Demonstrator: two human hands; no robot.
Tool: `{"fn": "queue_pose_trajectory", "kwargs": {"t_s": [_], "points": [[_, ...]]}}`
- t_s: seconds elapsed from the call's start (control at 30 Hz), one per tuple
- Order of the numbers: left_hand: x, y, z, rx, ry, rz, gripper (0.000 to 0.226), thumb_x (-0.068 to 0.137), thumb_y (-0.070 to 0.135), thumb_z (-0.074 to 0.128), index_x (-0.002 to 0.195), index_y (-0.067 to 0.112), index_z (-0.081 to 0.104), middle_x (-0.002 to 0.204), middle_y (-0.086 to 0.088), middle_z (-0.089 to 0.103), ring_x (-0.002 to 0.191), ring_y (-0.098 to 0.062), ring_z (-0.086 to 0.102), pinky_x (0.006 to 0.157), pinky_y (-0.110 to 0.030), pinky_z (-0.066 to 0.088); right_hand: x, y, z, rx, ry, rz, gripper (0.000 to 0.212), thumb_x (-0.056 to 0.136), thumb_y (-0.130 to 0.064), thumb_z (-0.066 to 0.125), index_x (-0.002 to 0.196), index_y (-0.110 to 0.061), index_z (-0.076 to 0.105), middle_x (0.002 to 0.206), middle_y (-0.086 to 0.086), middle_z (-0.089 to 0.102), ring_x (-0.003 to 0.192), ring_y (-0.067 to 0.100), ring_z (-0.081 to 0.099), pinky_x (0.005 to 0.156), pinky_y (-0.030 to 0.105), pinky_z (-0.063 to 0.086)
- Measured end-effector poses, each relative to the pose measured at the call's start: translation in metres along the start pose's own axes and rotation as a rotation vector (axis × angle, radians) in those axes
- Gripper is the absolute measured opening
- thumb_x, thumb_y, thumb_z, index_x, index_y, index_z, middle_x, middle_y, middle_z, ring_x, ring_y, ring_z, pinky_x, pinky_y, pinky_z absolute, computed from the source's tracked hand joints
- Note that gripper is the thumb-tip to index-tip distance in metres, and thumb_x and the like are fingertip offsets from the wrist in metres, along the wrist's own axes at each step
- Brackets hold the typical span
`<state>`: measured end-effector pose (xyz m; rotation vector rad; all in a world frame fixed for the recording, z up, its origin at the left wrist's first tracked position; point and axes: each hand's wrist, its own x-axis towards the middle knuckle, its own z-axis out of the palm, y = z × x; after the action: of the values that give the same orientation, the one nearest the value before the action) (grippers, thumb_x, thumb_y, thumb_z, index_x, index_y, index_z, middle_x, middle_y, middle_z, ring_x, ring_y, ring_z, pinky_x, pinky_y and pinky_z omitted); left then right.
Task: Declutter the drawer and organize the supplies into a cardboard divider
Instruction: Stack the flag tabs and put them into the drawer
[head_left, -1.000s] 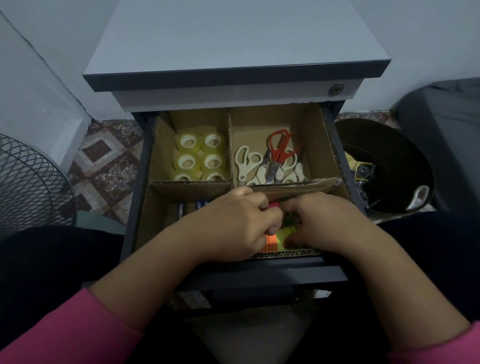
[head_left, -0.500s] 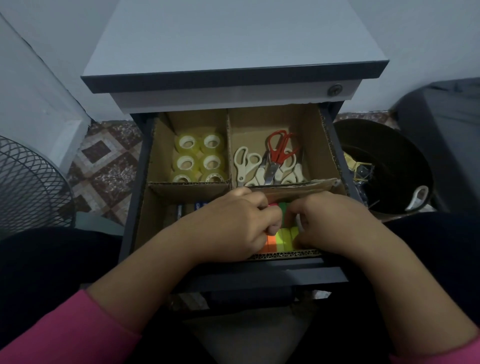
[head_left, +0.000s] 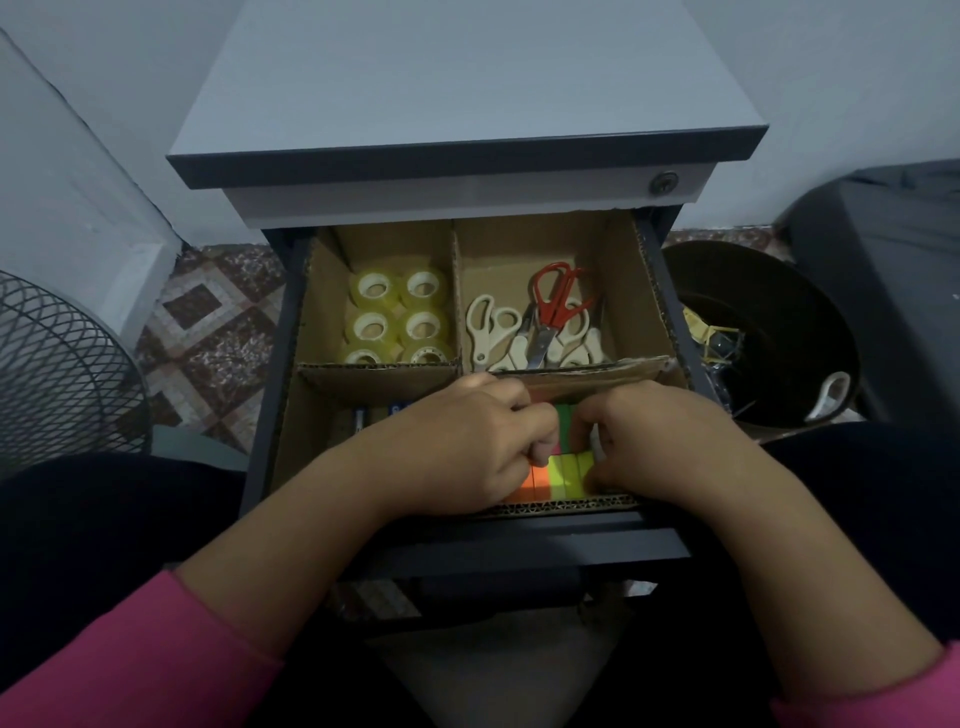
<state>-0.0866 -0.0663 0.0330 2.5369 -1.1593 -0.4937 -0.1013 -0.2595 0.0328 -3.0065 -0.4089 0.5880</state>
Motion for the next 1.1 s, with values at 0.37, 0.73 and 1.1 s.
{"fn": "queue_pose_trajectory", "kwargs": {"t_s": [0.37, 0.73, 1.1], "points": [[-0.003, -0.013, -0.014, -0.478, 0.393, -0.023, 0.028, 0.075, 0.001, 0.04, 0.076, 0.023, 0.056, 0.082, 0.006, 0.064, 0.082, -0.016, 0.061, 0.071, -0.043, 0.053, -0.001, 0.001, -0.004, 0.115, -0.035, 0.047, 0.025, 0.073, -0.032, 0.072, 0.096, -0.035, 0.065, 0.081, -0.012, 0.056, 0.082, 0.011, 0.058, 0.069, 0.033, 0.053], [-0.003, -0.019, -0.012, -0.515, 0.413, -0.094, 0.031, 0.077, -0.007, 0.044, 0.075, 0.02, 0.059, 0.08, 0.006, 0.064, 0.082, -0.012, 0.06, 0.074, -0.041, 0.053, -0.002, 0.003, -0.006, 0.214, 0.001, 0.019, 0.005, 0.082, -0.031, 0.067, 0.085, -0.035, 0.066, 0.073, -0.015, 0.054, 0.072, 0.001, 0.052, 0.066, 0.025, 0.048], [-0.008, -0.012, -0.007, -0.224, 0.291, 0.018, 0.023, 0.081, 0.009, 0.053, 0.085, 0.021, 0.072, 0.092, 0.014, 0.068, 0.096, -0.005, 0.053, 0.09, -0.028, 0.04, -0.002, 0.002, -0.003, 0.55, 0.162, -0.012, 0.008, 0.082, -0.028, 0.07, 0.077, -0.034, 0.069, 0.072, -0.018, 0.065, 0.071, -0.005, 0.059, 0.072, 0.023, 0.052]]}}
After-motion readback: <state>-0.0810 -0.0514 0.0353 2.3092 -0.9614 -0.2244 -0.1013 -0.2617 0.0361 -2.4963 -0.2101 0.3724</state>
